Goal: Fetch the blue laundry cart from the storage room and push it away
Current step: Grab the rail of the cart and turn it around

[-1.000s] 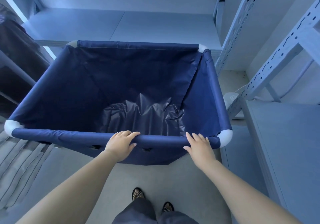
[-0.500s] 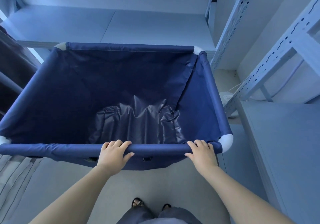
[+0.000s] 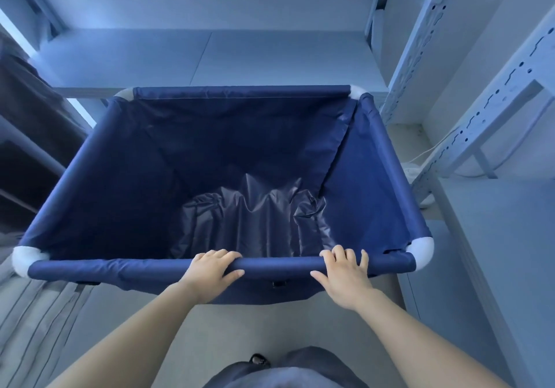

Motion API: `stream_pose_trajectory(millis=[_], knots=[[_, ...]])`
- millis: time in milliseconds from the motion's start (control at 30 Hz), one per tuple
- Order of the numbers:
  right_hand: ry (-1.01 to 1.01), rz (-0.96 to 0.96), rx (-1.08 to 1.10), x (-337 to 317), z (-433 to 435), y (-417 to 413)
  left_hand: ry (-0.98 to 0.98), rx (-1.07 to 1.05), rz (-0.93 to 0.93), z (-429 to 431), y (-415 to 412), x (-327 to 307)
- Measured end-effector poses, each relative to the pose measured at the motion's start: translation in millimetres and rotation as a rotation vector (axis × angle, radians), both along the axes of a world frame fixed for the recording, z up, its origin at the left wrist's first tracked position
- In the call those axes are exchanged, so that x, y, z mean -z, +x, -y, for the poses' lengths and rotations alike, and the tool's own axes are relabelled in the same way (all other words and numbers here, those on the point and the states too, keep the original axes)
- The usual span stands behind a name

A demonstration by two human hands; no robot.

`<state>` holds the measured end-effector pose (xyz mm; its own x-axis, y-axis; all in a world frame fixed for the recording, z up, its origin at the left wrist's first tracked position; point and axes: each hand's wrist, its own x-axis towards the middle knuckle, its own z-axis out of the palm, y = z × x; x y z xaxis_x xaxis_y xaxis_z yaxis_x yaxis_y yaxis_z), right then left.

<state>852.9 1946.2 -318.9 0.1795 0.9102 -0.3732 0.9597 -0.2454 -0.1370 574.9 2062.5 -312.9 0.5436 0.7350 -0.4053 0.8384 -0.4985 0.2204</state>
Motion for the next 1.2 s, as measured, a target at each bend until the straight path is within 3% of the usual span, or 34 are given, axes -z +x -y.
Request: stream_pose_trajectory(millis=[267,700,900,1200], knots=[[0.03,-0.011,-0.001,3,-5,-7,0.133,-0.113,0.042,7,-22,4],[0.161,-0.036,-0.127,12,4,14,0.136,-0.218,-0.005,28,-12,1],[0.067,-0.12,-0.2,6,6,49,0.123,-0.262,-0.078,56,16,-3],[0.03,-0.077,-0.337,4,19,114,0.19,-0.411,-0.027,121,76,2]])
